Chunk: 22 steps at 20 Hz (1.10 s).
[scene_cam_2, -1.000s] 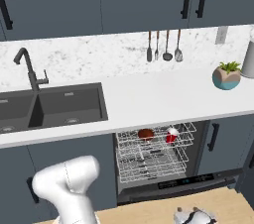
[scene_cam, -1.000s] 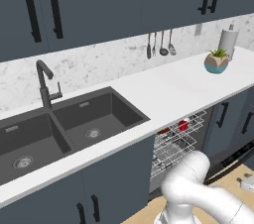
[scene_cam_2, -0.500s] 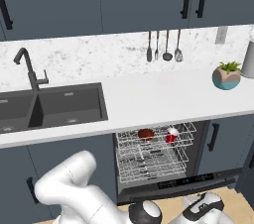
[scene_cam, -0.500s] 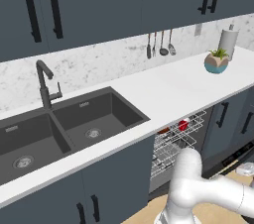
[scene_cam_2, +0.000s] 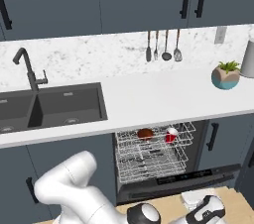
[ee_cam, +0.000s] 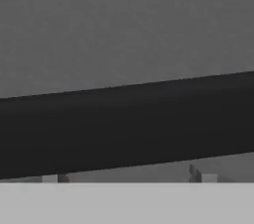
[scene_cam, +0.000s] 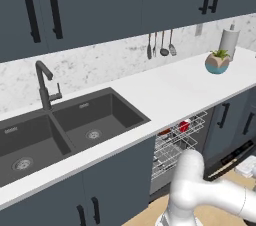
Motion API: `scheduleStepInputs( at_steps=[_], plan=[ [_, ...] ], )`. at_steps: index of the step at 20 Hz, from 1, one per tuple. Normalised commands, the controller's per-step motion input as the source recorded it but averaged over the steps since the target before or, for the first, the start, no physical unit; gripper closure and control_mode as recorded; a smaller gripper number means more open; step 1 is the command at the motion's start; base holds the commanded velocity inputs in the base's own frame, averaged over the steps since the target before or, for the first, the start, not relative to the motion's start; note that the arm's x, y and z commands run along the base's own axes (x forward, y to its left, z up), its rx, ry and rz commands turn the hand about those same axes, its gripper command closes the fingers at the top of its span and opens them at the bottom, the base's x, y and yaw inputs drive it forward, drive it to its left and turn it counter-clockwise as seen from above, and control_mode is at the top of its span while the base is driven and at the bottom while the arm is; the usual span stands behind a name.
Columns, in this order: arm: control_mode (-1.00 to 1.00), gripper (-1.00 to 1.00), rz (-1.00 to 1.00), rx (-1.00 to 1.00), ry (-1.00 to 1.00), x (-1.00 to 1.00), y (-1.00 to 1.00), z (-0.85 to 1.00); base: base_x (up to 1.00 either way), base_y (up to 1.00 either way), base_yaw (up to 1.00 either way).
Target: Pick up the cup and bowl from the counter, place them in the dishwasher, and close the dishwasher door.
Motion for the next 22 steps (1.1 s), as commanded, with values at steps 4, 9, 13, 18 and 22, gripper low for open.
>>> scheduleStepInputs(
  at_steps=[4,9,13,18,22],
  plan=[
    [-1.00,-1.00,0.00,0.00,-0.57,1.00,0.22,0.66,0.00,0.00,0.00],
    [-1.00,-1.00,0.01,0.04,-0.29,1.00,0.08,0.40,0.00,0.00,0.00],
    [-1.00,-1.00,0.09,0.15,-0.15,1.00,-0.07,0.20,0.00,0.00,0.00],
    [-1.00,-1.00,0.11,0.19,-0.06,1.00,-0.45,0.03,0.00,0.00,0.00],
    [-1.00,-1.00,0.09,0.11,-0.01,0.89,-0.29,0.00,0.00,0.00,0.00]
  ],
)
